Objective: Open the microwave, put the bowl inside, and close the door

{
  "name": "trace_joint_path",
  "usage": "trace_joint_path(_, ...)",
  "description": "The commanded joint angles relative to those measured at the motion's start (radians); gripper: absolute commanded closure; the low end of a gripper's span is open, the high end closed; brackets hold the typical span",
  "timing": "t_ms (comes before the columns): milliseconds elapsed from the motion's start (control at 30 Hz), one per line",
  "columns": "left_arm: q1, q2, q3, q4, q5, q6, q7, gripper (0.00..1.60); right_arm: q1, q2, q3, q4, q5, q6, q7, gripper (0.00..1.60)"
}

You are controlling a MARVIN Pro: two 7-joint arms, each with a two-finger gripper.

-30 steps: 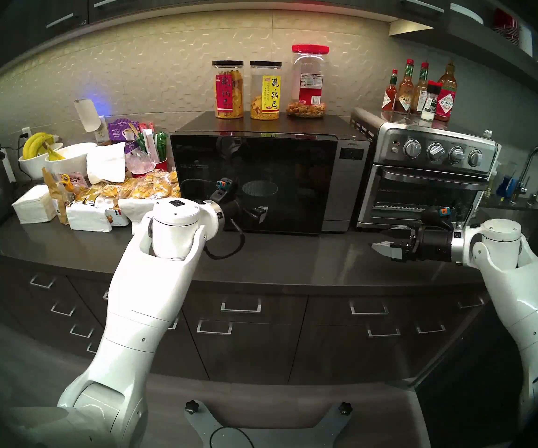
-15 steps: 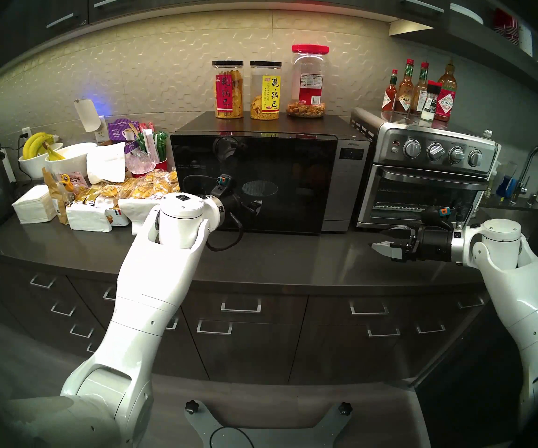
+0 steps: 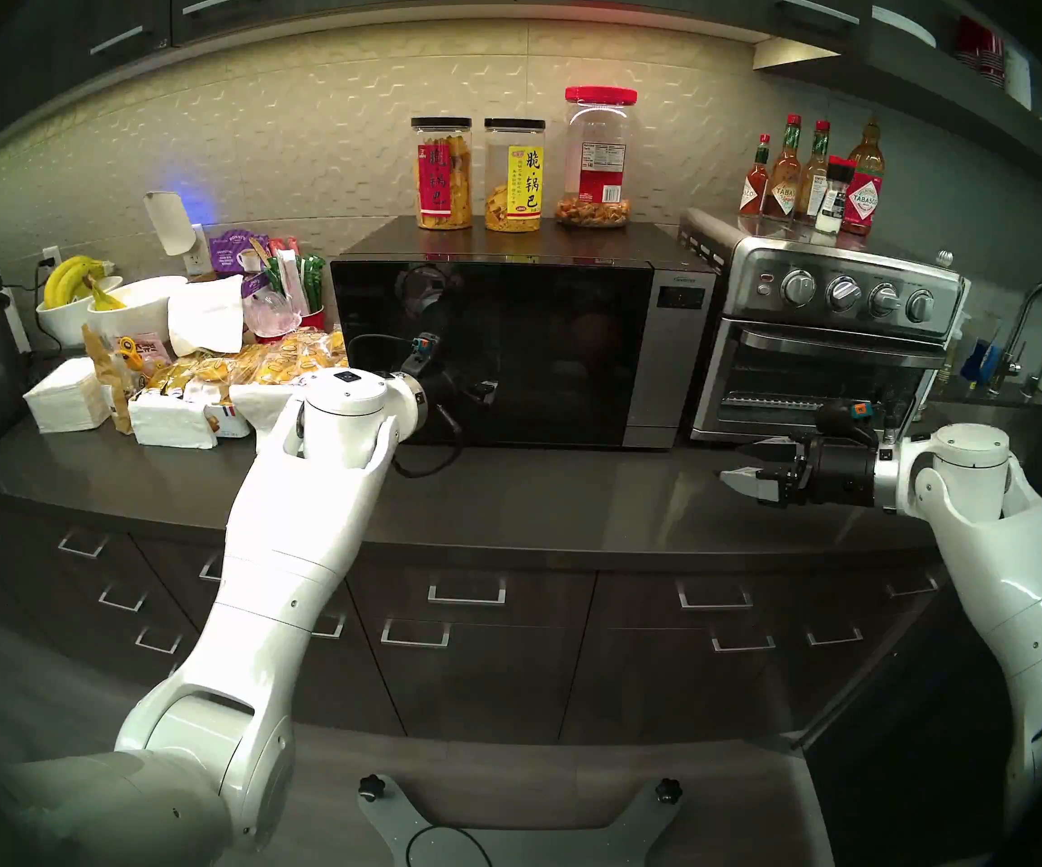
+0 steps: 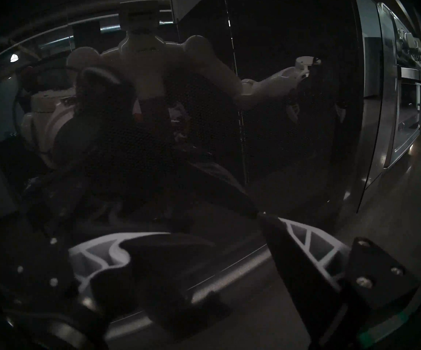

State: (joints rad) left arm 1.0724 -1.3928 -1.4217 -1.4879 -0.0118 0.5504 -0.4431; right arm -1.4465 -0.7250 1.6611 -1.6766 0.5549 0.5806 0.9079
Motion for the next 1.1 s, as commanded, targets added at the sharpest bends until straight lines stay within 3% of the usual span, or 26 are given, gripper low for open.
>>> trace_joint_path(0,-0.006,0.008,-0.049,-0.119,-0.031,0.023,-0.011,0.00,0.015,0.001,0.008,-0.009,0.003,-0.003,-0.001,0.00)
trace_joint_path(500,0.174,0.080,-0.112,-0.281,-0.151,0.045,-0.211,0.00,0.014,0.002,0.007,-0.009,0.002,-0.003,-0.001,0.00)
trace_joint_path(800,0.306,0.160,-0.205,-0.394,-0.202,0.047,-0.324,0.00,0.013,0.002,0.007,-0.008,0.002,-0.003,0.000,0.00)
trace_joint_path(1067,0.410,0.231,-0.328,-0.486,-0.226,0.047,-0.429,0.00,0.012,0.002,0.006,-0.008,0.002,-0.003,0.000,0.00)
